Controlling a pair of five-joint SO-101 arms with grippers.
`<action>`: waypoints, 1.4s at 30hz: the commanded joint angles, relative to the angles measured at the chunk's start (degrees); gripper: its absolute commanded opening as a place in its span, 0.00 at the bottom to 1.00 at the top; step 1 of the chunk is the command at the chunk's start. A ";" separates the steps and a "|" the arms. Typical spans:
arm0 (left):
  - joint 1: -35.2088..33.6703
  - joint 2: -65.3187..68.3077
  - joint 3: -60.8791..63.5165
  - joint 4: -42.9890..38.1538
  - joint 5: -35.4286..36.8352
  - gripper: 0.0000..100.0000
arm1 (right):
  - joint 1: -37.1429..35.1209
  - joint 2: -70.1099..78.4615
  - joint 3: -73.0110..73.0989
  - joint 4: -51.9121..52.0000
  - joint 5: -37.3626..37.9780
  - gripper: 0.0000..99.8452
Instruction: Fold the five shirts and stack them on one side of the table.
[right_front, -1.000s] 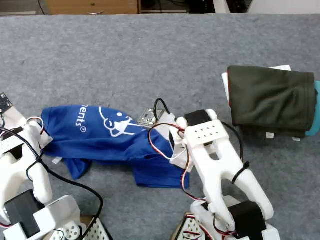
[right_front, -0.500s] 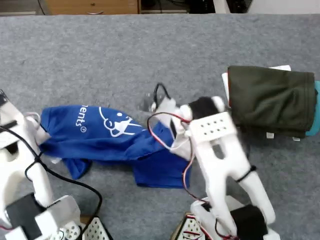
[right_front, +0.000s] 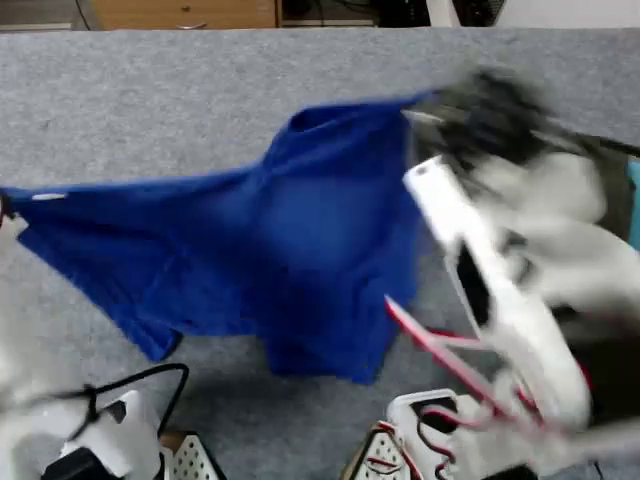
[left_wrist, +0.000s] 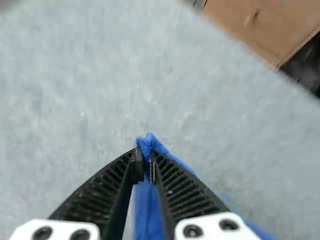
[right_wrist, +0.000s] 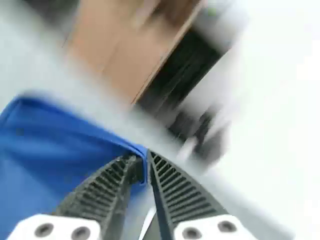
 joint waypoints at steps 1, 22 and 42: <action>0.18 -1.36 -19.25 3.25 -0.26 0.02 | 3.74 1.71 -14.46 -9.32 -3.96 0.00; -6.59 -17.01 -28.92 4.48 -0.79 0.02 | 7.43 2.95 -20.62 -31.91 -0.62 0.00; -6.51 -27.91 29.54 -34.81 -0.09 0.02 | -0.04 4.88 22.37 -49.32 -0.53 0.00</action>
